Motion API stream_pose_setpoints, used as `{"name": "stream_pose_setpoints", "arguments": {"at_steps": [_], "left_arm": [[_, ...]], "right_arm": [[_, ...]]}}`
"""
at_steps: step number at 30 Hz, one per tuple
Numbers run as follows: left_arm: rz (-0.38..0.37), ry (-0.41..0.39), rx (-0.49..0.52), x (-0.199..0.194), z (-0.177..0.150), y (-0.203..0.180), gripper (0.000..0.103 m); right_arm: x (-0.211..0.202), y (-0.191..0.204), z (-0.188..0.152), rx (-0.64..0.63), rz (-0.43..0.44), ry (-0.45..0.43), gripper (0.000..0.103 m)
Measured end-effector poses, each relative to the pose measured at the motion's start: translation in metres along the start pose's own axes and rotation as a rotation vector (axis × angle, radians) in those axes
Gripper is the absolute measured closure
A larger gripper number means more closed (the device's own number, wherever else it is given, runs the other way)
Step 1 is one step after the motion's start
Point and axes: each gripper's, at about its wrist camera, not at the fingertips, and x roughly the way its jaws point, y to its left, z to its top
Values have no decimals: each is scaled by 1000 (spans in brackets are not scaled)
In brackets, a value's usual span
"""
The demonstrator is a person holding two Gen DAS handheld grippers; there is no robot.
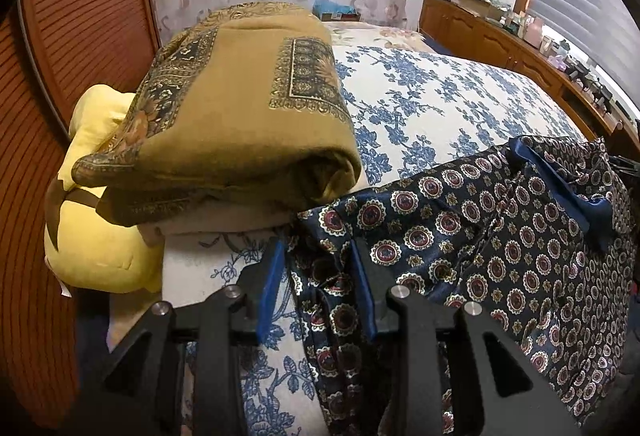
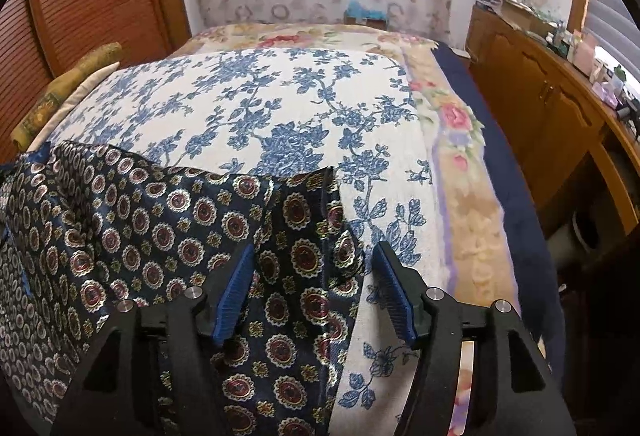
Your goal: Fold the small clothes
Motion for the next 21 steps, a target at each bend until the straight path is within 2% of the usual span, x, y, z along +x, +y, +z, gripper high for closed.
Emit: {"name": "stream_pose_setpoints", "arguments": {"at_steps": [6,9,10,11,12,13,16,21], "left_arm": [[-32,-14,-1,0,-2,0,71],[-46,-26,12,-2,-4,-2,72],[-55,-28,17,-2,-4,-2,77],[-70,-28,19,-3,-4,-3,84],[-75,-30,20,-4,-5,-4,87],[-79,-31,21,-5,-5,-5,93],[-104,-55,24,-13,-9,-10,100],[-137,-162,25,-50,-9,-26,102]], "right_arm": [[2,2,3,-17,50,-2,39],[0,5,2,-39,84,-8,57],[-1,6,1,-47,121,-11,75],[-1,8,0,-51,154,-10,85],[-2,9,-1,-57,160,-13,86],[-3,11,-2,-66,167,-19,92],[-8,13,-5,-60,191,-42,95],[-43,16,0,-46,204,-146,96]]}}
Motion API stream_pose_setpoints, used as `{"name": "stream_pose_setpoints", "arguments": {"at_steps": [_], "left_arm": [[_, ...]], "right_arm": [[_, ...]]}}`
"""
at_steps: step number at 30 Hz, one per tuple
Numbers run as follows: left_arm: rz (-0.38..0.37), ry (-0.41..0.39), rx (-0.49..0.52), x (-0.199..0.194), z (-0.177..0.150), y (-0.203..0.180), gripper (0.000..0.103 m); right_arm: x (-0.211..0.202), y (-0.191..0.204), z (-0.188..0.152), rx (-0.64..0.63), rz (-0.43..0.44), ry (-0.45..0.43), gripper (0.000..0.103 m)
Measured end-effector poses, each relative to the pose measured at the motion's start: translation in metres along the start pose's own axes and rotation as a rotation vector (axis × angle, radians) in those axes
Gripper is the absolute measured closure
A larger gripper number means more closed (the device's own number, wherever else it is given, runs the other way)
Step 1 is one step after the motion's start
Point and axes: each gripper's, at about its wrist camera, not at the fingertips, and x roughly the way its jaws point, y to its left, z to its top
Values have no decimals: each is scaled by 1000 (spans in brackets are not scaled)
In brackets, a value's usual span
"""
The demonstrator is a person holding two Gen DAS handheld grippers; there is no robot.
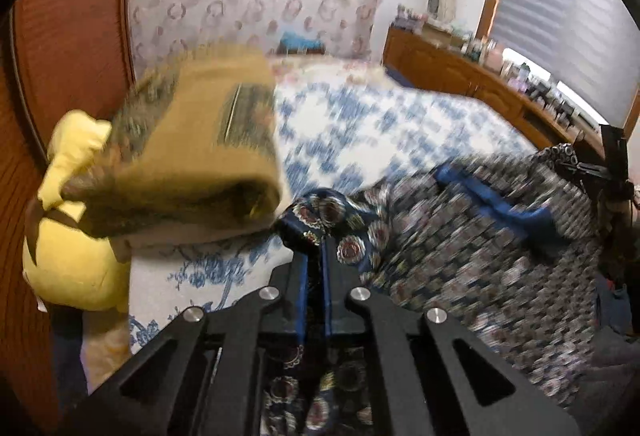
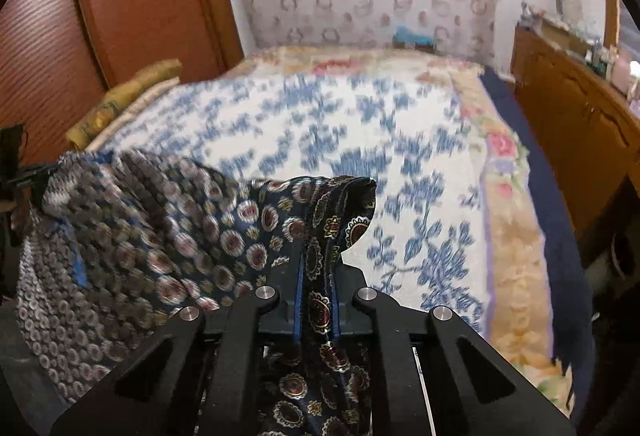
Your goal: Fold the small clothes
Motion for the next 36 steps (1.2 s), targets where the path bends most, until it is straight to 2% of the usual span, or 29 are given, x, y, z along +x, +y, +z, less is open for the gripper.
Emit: {"name": "stream_pose_setpoints", "arguments": {"at_steps": [7,12,16,19,21,25,28,31,34,36], "left_arm": [[-32,-205,21,-68,41,-27,102],[-26,-336,47,-109,89,-33,102],[-11,-428,53,-135,138,-28,102],[18,-451,53,-137,170,-15,102],[44,-442,45,-126,188,-5,102],[108,-374,26,-78,209,13,102],[133,-296,15,-29,212,24,102],[155,-214,5,18,208,31,101],[153,-101,-10,61,201,38,96],[139,-70,-11,72,190,39,95]], "right_arm": [[-79,27,46,-50,19,-197,97],[-132,45,89,-104,15,-312,97],[-165,55,133,-155,-32,-391,97],[-171,53,167,-171,-80,-413,97],[-161,46,184,-169,-121,-397,97],[-108,14,209,-129,-201,-315,97],[-51,-18,212,-80,-246,-232,96],[-6,-37,205,-49,-242,-180,93],[35,-52,198,-9,-274,-80,69],[48,-59,192,10,-311,-57,62]]}}
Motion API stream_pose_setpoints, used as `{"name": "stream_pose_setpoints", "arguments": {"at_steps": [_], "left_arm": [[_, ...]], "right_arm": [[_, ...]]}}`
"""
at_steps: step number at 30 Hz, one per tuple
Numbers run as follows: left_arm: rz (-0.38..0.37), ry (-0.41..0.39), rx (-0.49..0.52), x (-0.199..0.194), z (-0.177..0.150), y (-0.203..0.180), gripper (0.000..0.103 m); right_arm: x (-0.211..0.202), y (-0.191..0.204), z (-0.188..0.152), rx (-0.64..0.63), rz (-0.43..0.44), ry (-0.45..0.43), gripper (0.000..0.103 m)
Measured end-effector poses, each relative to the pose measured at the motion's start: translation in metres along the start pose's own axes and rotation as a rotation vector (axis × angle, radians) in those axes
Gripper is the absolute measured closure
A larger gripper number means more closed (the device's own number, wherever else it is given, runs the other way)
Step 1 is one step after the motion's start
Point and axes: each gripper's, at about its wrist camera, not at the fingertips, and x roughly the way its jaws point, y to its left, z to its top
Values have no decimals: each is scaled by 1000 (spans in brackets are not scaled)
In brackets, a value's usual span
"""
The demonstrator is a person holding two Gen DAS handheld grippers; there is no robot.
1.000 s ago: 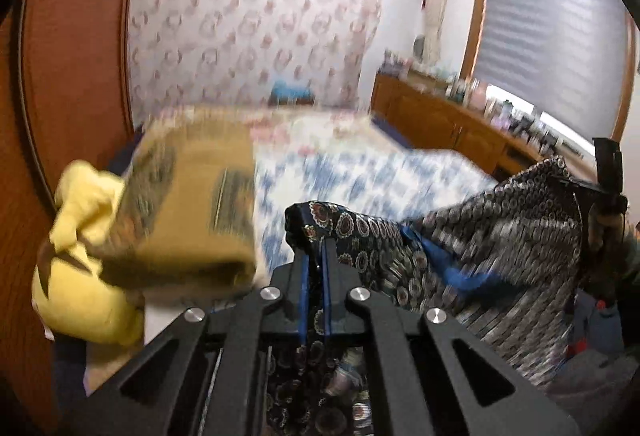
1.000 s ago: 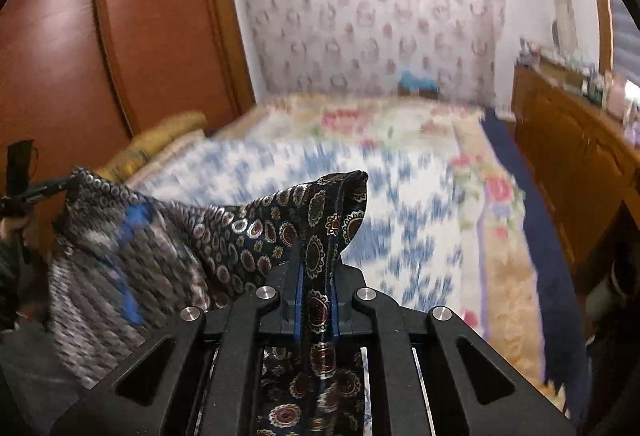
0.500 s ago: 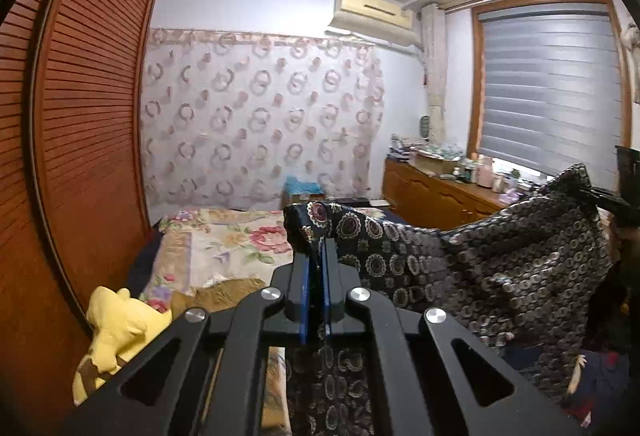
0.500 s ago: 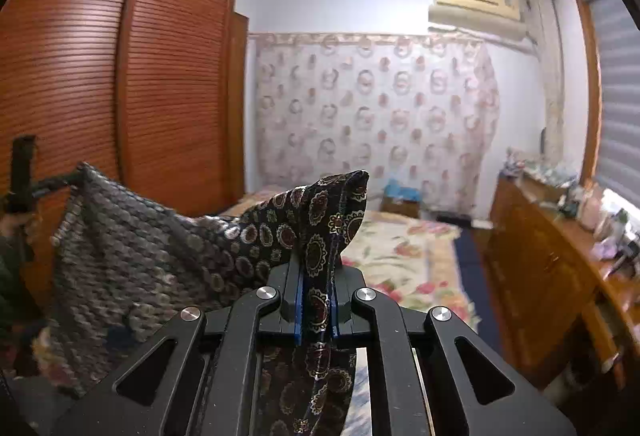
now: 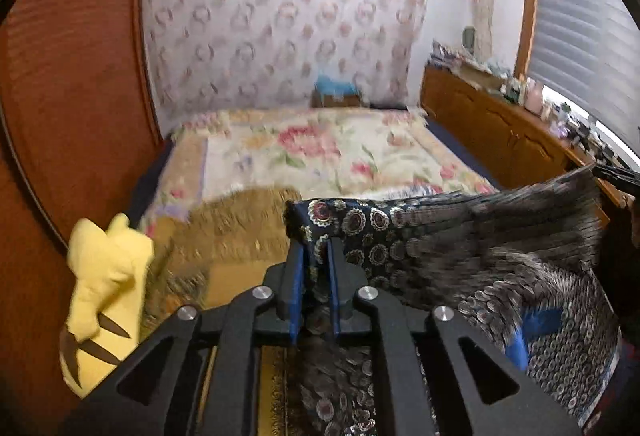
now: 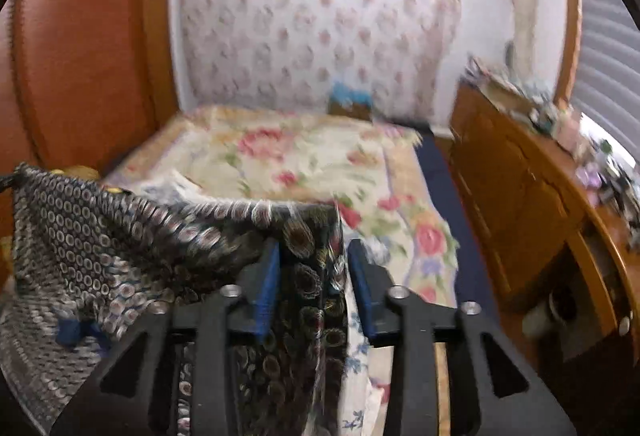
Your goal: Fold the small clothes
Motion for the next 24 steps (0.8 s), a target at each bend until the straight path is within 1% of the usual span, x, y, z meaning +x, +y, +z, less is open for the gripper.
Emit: {"name": "stream_pose_setpoints", "arguments": {"at_steps": [1,2,3,4,5,8,12,17,20,24], "left_arm": [[6,3,2,1,-5,0,95],[8,7,5,0,-11,-3,92],[2,8,6,-1,-14,-5,90],[-6,9,8,-4,-18,-7,84],[-9,11,13,-6,-22,-8,82],[-1,16,37,-17,-37,-12,80],[-12,31,39,-27,-55,-15,79],[-33,48,17,-30,-77,-14,79],[-21,65,26,-27,-87,-16,79],[-16,85,27,-22,-98,-18,79]], "right_arm": [[3,-2,-4,0,-3,8,56],[6,-3,-8,0,2,16,55],[7,-4,-11,-2,10,24,54],[7,-5,-16,-7,15,33,54],[6,-4,-19,-12,17,39,54],[3,-2,-36,-28,28,58,54],[-5,10,-59,-31,46,90,54],[4,6,-83,-7,47,144,54],[16,-3,-96,28,33,180,54],[30,-11,-112,75,40,216,54]]}}
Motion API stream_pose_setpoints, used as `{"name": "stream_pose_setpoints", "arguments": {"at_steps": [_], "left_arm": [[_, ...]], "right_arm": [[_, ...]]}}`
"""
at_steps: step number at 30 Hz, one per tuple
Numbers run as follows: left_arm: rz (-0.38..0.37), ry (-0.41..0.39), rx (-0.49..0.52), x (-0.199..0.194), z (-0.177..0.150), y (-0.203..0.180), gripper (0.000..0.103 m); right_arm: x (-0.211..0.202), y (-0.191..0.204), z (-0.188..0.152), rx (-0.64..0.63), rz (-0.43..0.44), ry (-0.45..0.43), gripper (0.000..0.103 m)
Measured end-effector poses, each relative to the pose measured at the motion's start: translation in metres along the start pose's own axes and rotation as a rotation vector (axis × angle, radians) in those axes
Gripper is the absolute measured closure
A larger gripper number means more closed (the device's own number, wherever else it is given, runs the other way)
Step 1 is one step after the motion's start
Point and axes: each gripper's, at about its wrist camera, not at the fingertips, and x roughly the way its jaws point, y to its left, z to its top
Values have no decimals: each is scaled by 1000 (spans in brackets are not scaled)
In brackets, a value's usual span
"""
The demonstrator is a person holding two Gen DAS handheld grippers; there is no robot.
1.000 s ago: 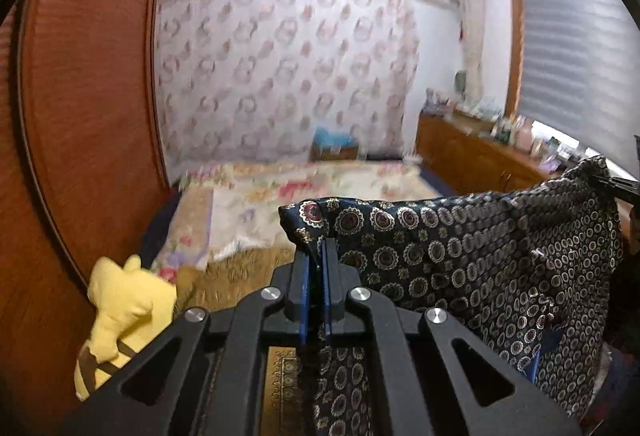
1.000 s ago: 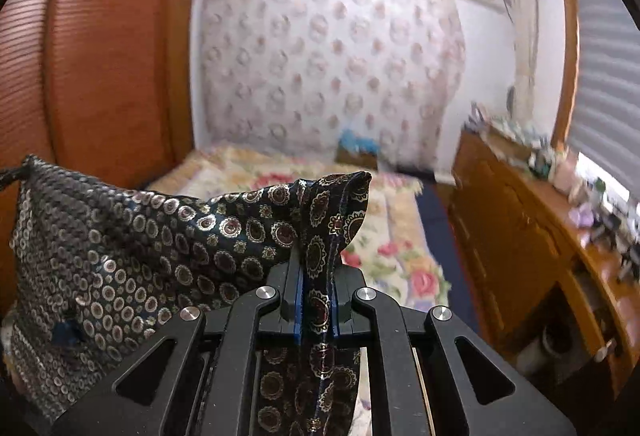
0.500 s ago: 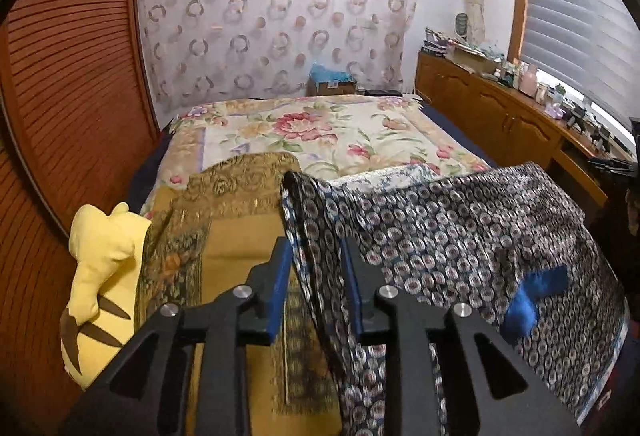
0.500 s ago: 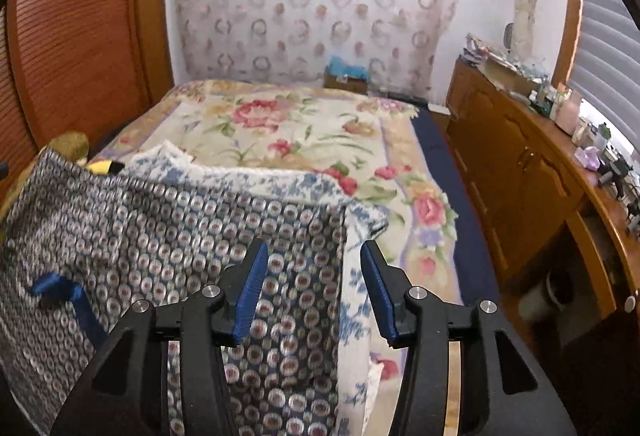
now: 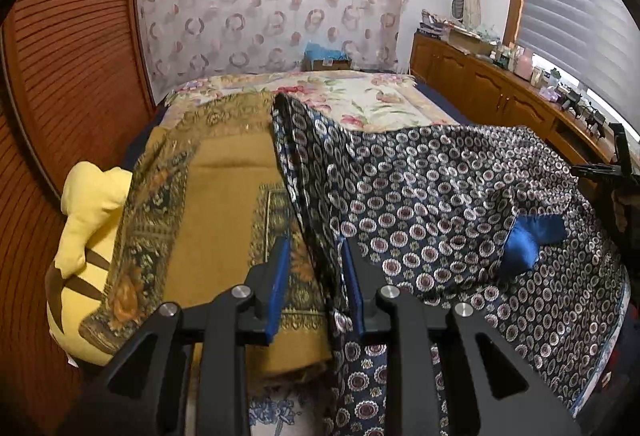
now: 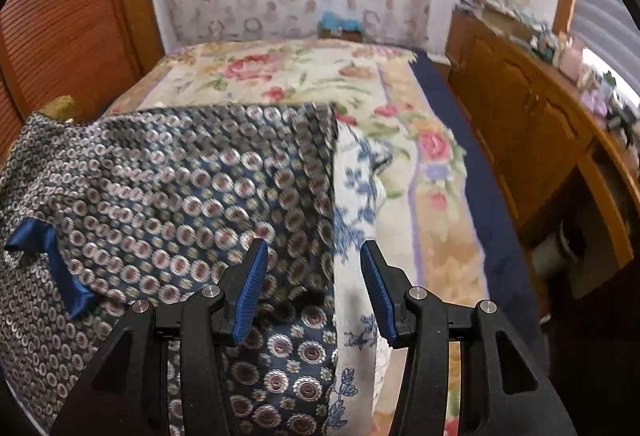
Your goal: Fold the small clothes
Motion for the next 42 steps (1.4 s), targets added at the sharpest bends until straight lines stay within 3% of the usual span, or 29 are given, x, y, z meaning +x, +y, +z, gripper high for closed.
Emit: {"name": "stream_pose_setpoints", "arguments": {"at_steps": [8,15,25,30,42], "left_arm": [[26,-1,19,2,-9,-7,79],[12,6,50,7,-6,-15,79],[48,39,88,15,-12,-23,79],[22,33,107,13,-15,-29,79],[46,17,164,17,-1,-42,82]], "right_arm": [[15,8,-17,-6,5,9,69],[14,6,-22,1,1,-12,70],[14,6,-22,-2,-4,-14,70],[14,6,-22,-1,-3,-14,70],[14,6,-22,-1,-4,-14,70]]}}
